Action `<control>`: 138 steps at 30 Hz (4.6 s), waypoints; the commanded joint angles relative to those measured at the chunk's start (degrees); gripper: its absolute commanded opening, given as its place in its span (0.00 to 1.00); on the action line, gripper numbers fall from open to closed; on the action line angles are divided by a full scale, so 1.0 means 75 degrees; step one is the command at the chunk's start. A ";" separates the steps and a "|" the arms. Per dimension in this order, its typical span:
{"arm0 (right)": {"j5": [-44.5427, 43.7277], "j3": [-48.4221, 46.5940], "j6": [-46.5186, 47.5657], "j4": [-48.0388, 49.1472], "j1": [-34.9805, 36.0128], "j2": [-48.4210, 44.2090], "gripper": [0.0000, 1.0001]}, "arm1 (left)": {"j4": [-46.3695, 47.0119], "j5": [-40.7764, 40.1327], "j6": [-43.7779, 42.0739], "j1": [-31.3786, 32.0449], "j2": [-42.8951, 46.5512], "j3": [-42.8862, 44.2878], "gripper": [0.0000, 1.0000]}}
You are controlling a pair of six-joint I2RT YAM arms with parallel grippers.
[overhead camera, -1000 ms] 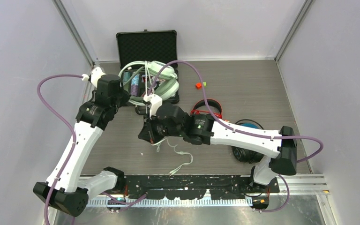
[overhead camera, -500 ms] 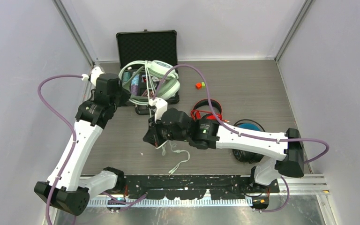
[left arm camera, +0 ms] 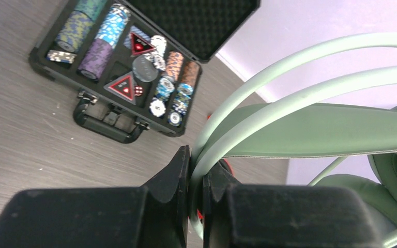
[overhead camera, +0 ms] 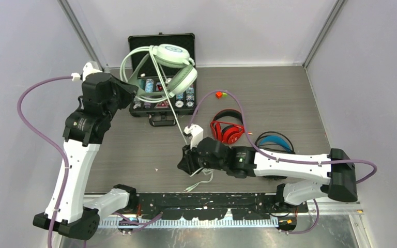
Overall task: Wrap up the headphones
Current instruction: Wrap the headphones cable around the headphones.
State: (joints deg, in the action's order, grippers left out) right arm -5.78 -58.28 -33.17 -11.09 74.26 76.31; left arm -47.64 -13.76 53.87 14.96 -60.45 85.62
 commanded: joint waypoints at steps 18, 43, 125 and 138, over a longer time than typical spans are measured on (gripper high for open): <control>0.0098 0.2266 -0.0029 0.1433 -0.0313 -0.1915 0.38 | 0.0501 0.1310 0.0603 -0.0233 -0.0038 0.1617 0.00; 0.1677 0.2926 -0.0632 0.2108 -0.2973 -0.2884 0.17 | 0.0042 0.7376 -0.2685 -0.0383 -0.0386 0.1445 0.00; 0.5885 0.0716 -0.3291 0.1583 -0.3959 -0.2567 0.15 | -0.1338 0.1381 -1.1393 0.2086 0.0637 -0.0528 0.00; 0.5398 0.0050 -0.3938 0.2363 -0.3950 -0.1726 0.23 | -0.1067 0.0635 -0.9983 0.2112 0.0373 -0.0256 0.00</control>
State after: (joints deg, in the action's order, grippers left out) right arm 35.51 -51.44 -60.93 0.43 44.60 61.06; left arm -57.58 -4.69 -26.09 31.00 -57.43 80.18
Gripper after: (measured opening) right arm 0.234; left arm 0.099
